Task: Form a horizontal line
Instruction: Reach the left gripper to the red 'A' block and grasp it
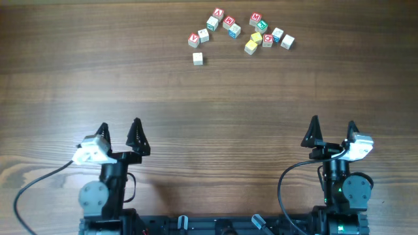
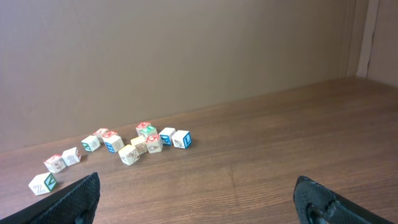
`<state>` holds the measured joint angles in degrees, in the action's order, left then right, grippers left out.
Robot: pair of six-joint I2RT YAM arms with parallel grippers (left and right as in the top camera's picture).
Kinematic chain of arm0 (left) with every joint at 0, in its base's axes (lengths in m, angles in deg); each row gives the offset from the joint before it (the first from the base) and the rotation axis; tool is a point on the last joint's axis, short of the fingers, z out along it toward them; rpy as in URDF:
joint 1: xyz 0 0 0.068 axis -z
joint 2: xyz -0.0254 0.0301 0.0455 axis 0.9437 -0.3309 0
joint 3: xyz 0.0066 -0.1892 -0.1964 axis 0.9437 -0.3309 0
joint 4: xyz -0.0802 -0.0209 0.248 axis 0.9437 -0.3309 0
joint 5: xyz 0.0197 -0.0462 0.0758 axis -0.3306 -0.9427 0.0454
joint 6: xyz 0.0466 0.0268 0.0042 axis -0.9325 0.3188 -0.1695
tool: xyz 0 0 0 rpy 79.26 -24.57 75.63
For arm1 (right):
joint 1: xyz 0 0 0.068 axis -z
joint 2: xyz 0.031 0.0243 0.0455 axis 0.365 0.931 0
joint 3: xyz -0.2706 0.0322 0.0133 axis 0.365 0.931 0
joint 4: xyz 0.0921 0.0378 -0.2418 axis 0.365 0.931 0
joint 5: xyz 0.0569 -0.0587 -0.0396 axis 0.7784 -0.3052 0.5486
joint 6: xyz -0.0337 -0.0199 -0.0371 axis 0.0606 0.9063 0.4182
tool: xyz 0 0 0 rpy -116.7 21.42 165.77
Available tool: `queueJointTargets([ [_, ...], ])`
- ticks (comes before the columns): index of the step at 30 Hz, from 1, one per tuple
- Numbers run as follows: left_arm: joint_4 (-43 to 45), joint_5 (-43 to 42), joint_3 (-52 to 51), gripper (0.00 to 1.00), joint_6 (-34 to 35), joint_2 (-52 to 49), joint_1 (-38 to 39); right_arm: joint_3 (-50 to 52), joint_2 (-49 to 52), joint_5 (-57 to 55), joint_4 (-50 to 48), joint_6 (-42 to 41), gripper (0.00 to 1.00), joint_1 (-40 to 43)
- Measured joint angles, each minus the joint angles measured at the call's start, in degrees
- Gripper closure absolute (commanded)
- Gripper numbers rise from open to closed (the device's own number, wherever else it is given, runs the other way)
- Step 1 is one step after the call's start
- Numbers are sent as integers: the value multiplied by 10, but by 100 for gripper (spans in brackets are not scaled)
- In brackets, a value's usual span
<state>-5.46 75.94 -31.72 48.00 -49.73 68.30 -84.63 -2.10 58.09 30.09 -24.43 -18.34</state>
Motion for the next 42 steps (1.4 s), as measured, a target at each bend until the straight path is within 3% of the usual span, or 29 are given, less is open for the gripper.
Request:
queueJointTargets([
  [6,-42,-40,193,0,0,-115,0,0,1,0,0,0,0,0],
  [14,-135,-153,468,0,0,-376,0,0,2,0,1,0,0,0],
  [20,-230,-188,677,0,-1,-560,0,0,2,0,1,0,0,0],
  [24,-230,-207,738,0,-24,-649,16,0,2,0,1,0,0,0],
  [28,-227,-205,771,0,-59,-751,82,0,2,0,1,0,0,0],
  [37,-116,-137,801,0,-73,-937,154,0,2,0,1,0,0,0],
  [42,-159,-127,906,0,-98,-1020,154,0,2,0,1,0,0,0],
])
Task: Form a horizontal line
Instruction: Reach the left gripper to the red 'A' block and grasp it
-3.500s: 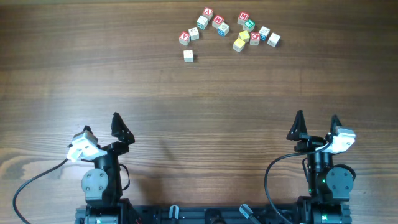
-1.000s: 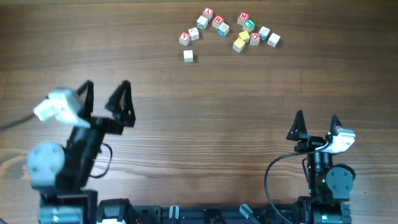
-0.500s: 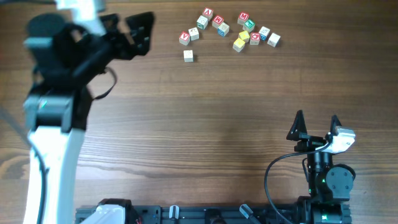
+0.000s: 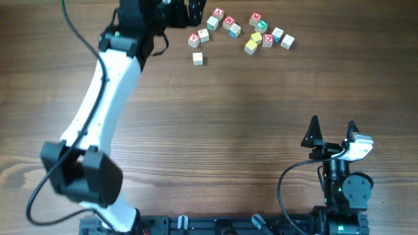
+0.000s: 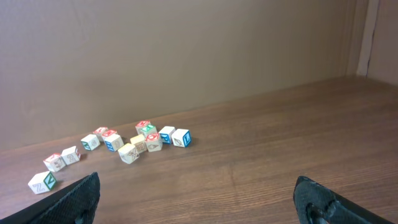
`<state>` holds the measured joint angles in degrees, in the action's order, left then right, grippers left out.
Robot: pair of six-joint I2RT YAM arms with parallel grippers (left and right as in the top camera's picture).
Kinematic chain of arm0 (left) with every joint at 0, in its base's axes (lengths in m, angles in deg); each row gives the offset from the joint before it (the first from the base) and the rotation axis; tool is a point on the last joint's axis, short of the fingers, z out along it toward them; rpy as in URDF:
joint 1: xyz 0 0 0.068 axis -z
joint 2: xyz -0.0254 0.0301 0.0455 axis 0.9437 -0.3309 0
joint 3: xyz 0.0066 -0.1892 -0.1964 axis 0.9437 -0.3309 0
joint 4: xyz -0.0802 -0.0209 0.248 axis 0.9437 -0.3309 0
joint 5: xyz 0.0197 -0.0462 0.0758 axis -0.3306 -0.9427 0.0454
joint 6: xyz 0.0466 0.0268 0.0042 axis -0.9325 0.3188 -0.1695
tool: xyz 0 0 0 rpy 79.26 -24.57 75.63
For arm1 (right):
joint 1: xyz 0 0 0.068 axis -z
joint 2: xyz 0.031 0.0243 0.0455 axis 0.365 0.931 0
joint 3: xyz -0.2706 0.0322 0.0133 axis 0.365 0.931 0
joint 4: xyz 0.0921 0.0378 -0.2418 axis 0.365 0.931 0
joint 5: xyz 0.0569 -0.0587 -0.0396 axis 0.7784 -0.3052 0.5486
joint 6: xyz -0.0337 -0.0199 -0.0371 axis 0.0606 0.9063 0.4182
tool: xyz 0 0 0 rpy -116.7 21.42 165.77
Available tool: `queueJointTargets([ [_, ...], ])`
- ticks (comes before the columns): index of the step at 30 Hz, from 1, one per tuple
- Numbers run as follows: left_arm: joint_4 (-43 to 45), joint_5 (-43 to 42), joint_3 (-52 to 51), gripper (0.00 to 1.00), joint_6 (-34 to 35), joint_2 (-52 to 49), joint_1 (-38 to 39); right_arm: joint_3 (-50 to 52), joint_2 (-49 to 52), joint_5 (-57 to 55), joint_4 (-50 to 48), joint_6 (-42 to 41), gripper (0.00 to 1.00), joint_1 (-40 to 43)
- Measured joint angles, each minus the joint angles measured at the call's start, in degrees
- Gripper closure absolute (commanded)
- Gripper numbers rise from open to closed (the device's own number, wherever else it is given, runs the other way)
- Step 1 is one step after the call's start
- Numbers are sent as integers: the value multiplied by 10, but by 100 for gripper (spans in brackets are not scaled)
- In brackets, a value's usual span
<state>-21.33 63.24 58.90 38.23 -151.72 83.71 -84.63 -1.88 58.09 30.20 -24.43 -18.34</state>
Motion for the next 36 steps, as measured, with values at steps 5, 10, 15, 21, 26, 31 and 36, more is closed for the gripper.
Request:
queueJointTargets([
  [5,-63,62,133,0,-66,-92,0,0,0,0,0,0,0,0],
  [10,-137,94,141,0,-148,-147,0,0,0,0,0,0,0,0],
  [15,-166,99,141,0,-186,-160,0,0,0,0,0,0,0,0],
  [21,-174,99,141,0,-196,-161,1,0,0,0,0,0,0,0],
  [26,-153,99,143,0,-252,-179,1,0,0,0,0,0,0,0],
  [31,-127,99,143,0,-284,-261,1,0,0,0,0,0,0,0],
  [36,-76,99,143,0,-288,-302,1,0,0,0,0,0,0,0],
])
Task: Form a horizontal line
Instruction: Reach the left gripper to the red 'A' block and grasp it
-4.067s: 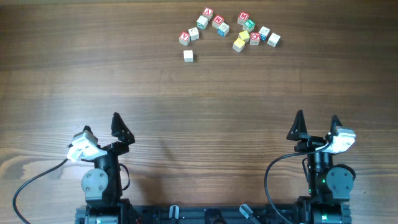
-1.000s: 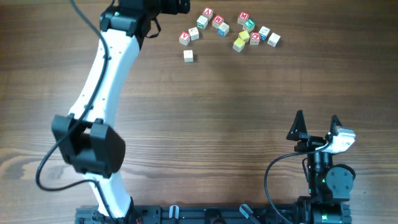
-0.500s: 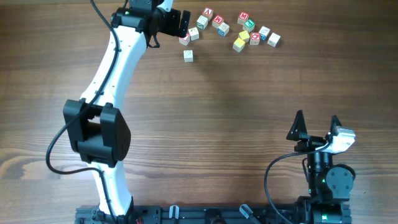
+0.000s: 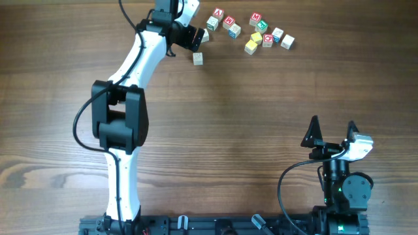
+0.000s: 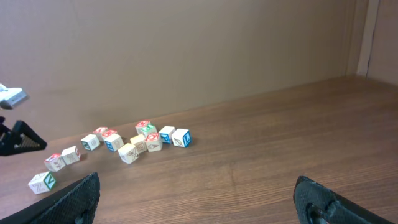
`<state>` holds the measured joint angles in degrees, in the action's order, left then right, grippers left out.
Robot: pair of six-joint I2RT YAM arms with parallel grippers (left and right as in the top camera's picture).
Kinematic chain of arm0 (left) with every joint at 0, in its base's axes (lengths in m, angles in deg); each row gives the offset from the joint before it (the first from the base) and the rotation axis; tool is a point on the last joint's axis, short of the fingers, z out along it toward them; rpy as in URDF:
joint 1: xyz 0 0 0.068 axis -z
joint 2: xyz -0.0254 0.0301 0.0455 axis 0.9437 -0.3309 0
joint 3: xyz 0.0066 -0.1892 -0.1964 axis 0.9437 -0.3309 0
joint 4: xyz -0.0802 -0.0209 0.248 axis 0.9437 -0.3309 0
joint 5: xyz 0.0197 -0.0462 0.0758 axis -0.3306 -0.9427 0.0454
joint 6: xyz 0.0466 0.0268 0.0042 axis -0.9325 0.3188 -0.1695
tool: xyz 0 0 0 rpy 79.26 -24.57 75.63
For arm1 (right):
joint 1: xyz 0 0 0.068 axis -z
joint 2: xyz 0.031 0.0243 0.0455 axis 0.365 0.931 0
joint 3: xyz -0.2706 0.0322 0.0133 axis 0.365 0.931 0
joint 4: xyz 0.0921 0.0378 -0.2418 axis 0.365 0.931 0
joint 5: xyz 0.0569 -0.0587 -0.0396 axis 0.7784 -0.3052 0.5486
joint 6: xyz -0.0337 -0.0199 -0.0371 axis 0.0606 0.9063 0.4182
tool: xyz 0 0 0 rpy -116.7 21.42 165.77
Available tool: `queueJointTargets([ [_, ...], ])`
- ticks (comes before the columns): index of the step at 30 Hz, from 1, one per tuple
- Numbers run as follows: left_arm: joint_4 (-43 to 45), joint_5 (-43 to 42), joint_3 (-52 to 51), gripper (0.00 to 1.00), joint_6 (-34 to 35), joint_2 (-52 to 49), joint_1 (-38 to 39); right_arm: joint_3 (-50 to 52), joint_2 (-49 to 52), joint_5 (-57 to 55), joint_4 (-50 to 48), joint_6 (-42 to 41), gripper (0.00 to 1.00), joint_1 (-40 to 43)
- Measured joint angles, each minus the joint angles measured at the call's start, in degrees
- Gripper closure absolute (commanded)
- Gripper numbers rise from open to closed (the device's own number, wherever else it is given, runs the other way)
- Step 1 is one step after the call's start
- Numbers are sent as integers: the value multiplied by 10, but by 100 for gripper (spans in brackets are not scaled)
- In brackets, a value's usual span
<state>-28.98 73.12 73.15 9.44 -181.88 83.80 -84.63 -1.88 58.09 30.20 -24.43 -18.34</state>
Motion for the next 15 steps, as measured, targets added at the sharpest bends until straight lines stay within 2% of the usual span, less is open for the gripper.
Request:
queueJointTargets([
  [9,17,-2,0,2,0,-51,0,0,0,0,0,0,0,0],
  [12,38,-2,0,12,0,-61,1,0,0,0,0,0,0,0],
  [15,59,-6,1,40,-1,-78,7,0,0,0,0,0,0,0],
])
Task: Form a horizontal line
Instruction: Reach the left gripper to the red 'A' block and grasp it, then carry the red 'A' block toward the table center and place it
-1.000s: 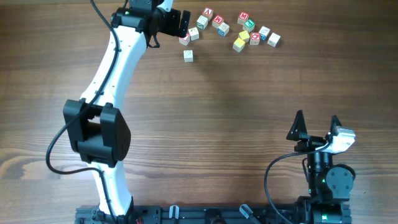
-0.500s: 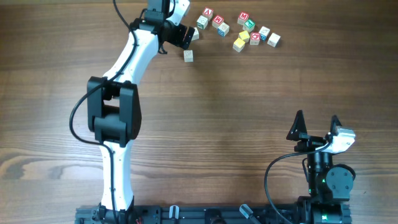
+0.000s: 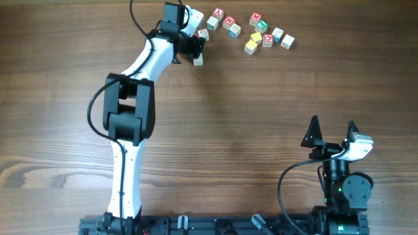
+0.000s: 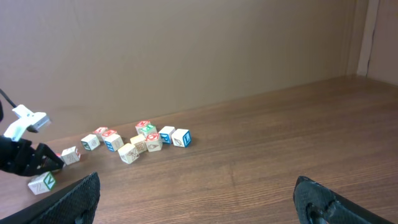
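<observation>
Several small lettered cubes lie scattered at the table's far edge, around a yellow cube and a white cube. In the right wrist view the same cluster sits at mid left. My left gripper is stretched out over the cluster's left end. It is down on the table, covering a red-lettered cube, with a lone white cube just below it. Its black fingers hide whether anything sits between them. My right gripper rests open at the near right, holding nothing.
A brown wall rises right behind the cubes. The bare wooden table stretches between the cubes and the arm bases. The left arm's white link crosses the far left of the table.
My left gripper has moved a little right and down onto the table at the cluster's left end, and now covers the red-lettered cube. The right arm has not moved.
Both arms first sat at rest at the near edge with the cubes scattered. Then the left arm was stretched to the far edge, left of the cubes. Then it hovered by the leftmost cubes, and now it sits low among them. No cube has visibly shifted.
</observation>
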`<state>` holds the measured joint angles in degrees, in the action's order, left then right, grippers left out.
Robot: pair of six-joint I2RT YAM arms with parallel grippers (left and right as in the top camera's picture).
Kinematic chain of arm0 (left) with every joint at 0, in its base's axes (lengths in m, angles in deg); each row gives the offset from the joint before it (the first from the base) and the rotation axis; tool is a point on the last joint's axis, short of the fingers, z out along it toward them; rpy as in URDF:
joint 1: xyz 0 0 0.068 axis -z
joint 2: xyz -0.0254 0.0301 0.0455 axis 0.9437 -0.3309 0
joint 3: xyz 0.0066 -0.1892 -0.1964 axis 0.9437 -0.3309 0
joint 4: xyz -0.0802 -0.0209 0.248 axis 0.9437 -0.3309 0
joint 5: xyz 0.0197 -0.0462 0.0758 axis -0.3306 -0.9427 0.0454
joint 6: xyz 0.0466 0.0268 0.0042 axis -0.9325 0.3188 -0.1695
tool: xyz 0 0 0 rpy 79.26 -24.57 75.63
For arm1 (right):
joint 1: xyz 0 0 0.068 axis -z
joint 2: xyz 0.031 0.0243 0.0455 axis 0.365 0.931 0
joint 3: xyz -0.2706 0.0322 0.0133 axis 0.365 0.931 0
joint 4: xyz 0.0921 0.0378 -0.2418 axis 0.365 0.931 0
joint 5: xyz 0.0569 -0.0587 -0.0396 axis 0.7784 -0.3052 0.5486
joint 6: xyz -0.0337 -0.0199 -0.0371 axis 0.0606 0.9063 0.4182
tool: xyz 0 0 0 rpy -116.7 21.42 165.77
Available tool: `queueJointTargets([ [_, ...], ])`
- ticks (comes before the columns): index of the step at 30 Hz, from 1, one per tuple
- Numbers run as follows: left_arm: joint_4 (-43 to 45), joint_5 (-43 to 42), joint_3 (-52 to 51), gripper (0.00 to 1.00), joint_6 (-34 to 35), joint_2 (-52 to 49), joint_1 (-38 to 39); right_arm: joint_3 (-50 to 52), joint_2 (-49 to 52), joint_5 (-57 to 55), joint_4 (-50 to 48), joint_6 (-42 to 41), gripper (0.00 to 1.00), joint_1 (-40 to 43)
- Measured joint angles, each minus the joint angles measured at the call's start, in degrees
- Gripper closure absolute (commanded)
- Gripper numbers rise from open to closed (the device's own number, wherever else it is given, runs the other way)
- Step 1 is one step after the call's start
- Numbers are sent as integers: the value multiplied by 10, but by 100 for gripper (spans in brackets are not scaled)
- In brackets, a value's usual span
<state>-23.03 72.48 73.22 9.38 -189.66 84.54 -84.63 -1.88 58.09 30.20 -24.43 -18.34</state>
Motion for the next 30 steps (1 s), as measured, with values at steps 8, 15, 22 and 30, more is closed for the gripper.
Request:
queueJointTargets([
  [8,2,28,0,74,-6,-2,8,0,0,0,0,0,0,0],
  [15,-33,80,0,71,1,151,8,0,0,0,0,0,0,0],
  [22,-308,47,9,81,124,316,12,0,0,0,0,0,0,0],
  [30,-388,-85,-107,71,166,312,105,0,1,0,0,0,0,0],
])
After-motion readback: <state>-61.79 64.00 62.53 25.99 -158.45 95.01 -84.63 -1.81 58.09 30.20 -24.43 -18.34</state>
